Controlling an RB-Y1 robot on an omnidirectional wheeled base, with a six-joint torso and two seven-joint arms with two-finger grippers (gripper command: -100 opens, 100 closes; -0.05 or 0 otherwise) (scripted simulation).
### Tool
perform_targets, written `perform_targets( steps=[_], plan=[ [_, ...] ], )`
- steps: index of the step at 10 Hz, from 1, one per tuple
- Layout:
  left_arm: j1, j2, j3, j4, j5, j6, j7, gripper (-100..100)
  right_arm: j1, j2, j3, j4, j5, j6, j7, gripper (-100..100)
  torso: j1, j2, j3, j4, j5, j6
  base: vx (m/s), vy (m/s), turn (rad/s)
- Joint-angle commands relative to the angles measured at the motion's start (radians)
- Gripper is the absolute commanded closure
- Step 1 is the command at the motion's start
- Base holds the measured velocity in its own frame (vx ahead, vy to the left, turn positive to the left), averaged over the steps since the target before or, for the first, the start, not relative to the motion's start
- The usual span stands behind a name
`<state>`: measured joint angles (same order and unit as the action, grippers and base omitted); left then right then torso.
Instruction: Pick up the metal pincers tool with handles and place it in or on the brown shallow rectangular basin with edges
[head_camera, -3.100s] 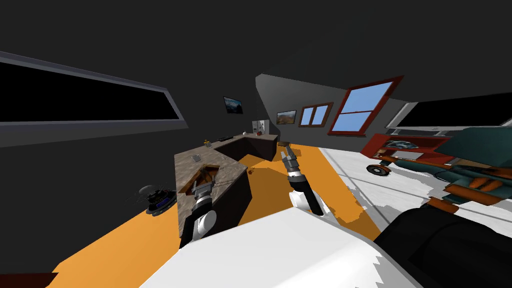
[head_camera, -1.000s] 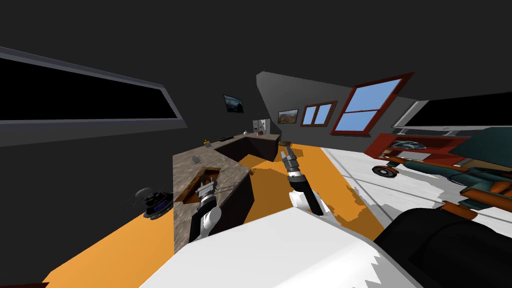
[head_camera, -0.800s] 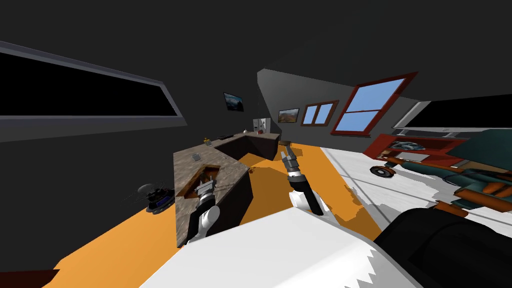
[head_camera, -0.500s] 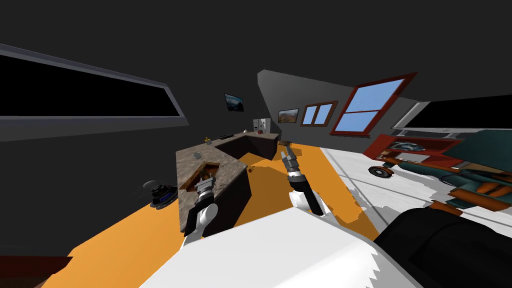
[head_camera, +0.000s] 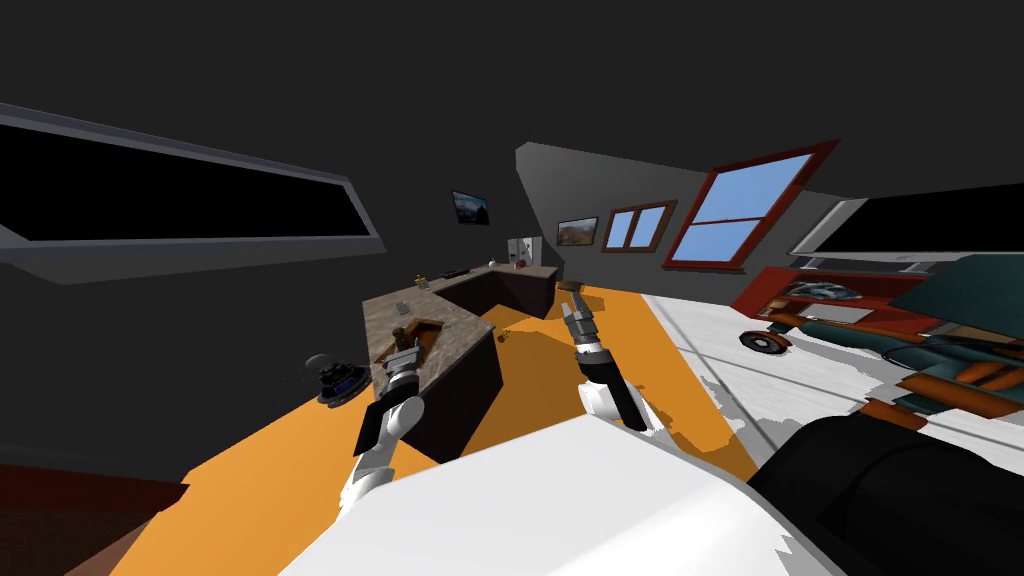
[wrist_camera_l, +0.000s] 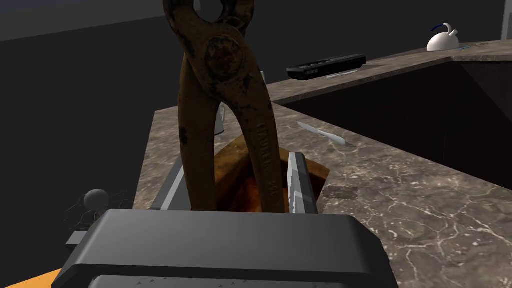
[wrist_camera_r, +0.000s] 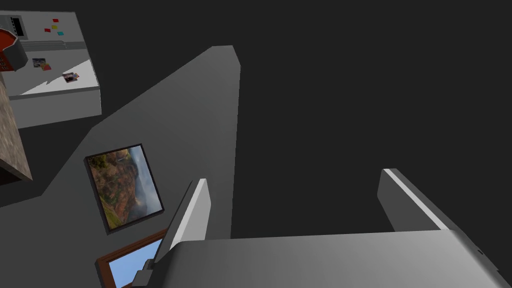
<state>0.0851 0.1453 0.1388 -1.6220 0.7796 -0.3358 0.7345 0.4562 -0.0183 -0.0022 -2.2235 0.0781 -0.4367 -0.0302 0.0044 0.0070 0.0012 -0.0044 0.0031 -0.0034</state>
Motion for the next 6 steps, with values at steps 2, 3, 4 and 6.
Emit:
perform_targets(
  steps=[2,3,4,6],
  plan=[
    [-0.035,0.017,0.050,0.001,0.016,0.052,-0.005,100,0.000,0.000,0.000,0.000,0.000,0.000,0.000,0,0.000,-0.003,-0.002,0.000,0.000,0.000,-0.014,0.026,0.024],
    [-0.047,0.022,0.071,-0.001,0.022,0.074,-0.007,100,0.000,0.000,0.000,0.000,0.000,0.000,0.000,0,0.001,-0.004,-0.003,-0.001,0.000,0.000,-0.005,0.032,0.015],
    [-0.058,0.027,0.092,-0.002,0.028,0.096,-0.009,100,0.000,0.000,0.000,0.000,0.000,0.000,0.000,0,0.001,-0.005,-0.003,-0.001,0.001,0.000,-0.002,0.035,0.022],
    [-0.082,0.033,0.137,-0.004,0.040,0.143,-0.015,100,0.000,0.000,0.000,0.000,0.000,0.000,0.000,0,0.002,-0.006,-0.003,-0.001,0.001,0.001,0.006,0.036,0.006]
  ],
)
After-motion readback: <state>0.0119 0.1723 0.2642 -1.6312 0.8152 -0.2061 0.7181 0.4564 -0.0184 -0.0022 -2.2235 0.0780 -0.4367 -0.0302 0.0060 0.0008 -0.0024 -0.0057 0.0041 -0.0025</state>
